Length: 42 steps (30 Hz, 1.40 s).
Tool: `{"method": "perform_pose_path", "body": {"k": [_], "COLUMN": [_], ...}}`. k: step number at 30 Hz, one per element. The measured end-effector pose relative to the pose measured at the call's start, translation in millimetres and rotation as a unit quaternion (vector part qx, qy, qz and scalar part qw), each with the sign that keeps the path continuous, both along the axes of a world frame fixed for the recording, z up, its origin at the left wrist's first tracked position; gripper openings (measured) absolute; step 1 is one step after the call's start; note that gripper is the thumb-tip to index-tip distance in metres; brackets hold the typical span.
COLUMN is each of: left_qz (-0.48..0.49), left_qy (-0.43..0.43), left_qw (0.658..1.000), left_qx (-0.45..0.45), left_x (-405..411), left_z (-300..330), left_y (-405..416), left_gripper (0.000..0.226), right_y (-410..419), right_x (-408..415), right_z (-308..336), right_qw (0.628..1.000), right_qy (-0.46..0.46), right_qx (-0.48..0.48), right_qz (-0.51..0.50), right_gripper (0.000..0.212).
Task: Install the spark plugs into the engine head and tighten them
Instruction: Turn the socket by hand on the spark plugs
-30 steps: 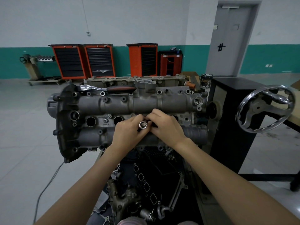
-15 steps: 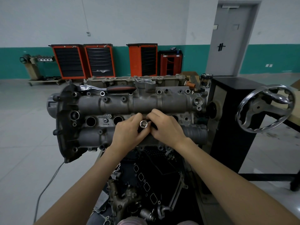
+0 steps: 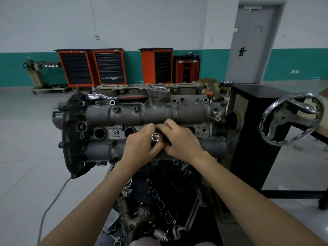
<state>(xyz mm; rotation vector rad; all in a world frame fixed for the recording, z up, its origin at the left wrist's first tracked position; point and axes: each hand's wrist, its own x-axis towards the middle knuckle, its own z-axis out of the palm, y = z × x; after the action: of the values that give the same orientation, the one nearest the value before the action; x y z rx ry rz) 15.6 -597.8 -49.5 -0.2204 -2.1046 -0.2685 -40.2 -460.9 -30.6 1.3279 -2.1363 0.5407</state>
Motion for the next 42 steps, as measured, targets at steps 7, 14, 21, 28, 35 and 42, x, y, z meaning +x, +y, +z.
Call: {"method": "perform_pose_path", "body": {"k": [7,14,21,28,35,42], "left_qz": [0.014,0.011,0.011,0.023,0.014,0.021], "left_qy": [0.009,-0.014,-0.023,0.002,-0.005,-0.01], "left_qw": [1.0,1.0,1.0,1.0,1.0,1.0], "left_qx": [0.003,0.008,0.014,-0.01,0.005,-0.002], "left_x": [-2.9,0.0,-0.9,-4.2,-1.3,-4.1], "left_z": [-0.1,1.8,1.9,-0.5,0.1,-2.1], "left_y": [1.2,2.2,2.5,0.9,2.6,0.0], "left_gripper": [0.035,0.033,0.035,0.037,0.032,0.031], "right_y": [-0.7,-2.1,-0.4,-1.3,-1.6,-0.7], "right_x": [-0.4,-2.5,-0.7,-0.8,-2.4,-1.1], "right_z": [1.1,-1.4,0.2,-0.1,-2.0,0.1], "right_qw": [0.999,0.999,1.0,0.998,1.0,0.999], "right_qy": [-0.021,-0.027,-0.006,-0.028,-0.021,-0.004], "right_qx": [-0.041,-0.025,-0.02,-0.048,-0.013,-0.04], "right_qz": [-0.004,-0.004,0.002,0.008,-0.007,0.018], "right_gripper": [0.011,0.036,0.023,0.007,0.041,0.011]}}
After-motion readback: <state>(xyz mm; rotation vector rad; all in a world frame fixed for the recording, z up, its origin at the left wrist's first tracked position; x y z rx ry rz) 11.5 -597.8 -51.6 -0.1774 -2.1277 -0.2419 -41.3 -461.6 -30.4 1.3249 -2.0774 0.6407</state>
